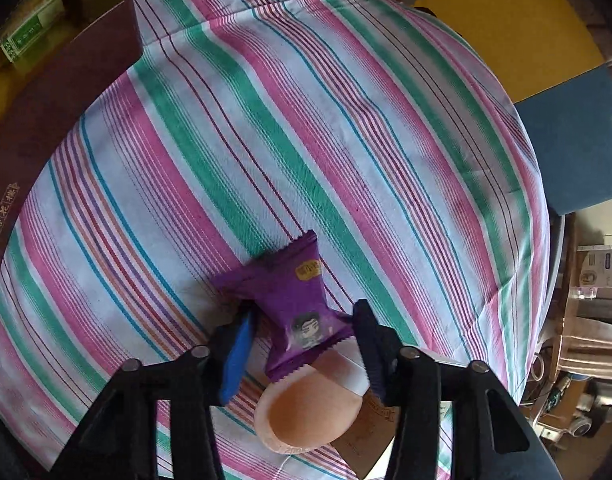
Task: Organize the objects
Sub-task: 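Carry tissue pack over tray with left gripper while right gripper grasps purple pouch, then lower tissue pack into tray and open left gripper while right gripper holds purple pouch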
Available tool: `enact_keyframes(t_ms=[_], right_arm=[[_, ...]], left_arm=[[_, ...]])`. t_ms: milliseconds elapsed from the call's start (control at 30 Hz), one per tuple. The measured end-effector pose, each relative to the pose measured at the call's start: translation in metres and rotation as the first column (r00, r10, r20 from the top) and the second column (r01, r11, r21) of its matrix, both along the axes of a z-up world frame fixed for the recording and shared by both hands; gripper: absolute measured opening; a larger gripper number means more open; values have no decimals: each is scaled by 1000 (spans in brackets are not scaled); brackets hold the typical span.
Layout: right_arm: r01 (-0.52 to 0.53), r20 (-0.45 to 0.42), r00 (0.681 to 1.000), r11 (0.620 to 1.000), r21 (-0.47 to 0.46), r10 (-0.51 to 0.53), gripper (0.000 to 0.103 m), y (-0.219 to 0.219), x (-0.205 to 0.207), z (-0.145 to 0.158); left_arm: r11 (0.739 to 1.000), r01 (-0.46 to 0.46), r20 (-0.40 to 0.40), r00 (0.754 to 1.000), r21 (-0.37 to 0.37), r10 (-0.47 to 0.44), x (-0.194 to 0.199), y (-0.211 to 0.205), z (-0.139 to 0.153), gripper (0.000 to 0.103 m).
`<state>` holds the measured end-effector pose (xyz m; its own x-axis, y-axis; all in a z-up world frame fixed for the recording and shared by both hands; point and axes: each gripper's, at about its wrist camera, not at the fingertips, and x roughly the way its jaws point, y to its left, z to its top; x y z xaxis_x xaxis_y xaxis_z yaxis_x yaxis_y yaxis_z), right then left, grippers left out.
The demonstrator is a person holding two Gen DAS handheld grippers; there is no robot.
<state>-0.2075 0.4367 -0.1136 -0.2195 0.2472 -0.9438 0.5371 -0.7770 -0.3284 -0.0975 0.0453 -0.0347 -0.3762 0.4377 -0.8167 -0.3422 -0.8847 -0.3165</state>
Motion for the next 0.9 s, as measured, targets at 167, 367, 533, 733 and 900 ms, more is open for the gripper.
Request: enact_keyframes(t_ms=[167,367,533,733,900], right_arm=[[51,-32,998,994,-96,-54,37,4,7,8],[116,-99,985,966,-231,-142,37,-6,39,25],[132,-165,967,935,-329,-195,37,-24,84,33],[149,-217,944,909,-389,-247,36,-37,118,13],[157,-229,932,881,-446,-282,36,-31,122,13]], left_arm=[[1000,-4,3,1000,12,4,3,-1,-1,56],[1000,1,-10,1000,26,-1,11,-1,3,56],[1000,-7,-33,999,25,8,16,4,9,56],[999,-34,-43,998,31,35,8,16,18,56],[997,-58,-15,998,53,59,-21,39,22,56]])
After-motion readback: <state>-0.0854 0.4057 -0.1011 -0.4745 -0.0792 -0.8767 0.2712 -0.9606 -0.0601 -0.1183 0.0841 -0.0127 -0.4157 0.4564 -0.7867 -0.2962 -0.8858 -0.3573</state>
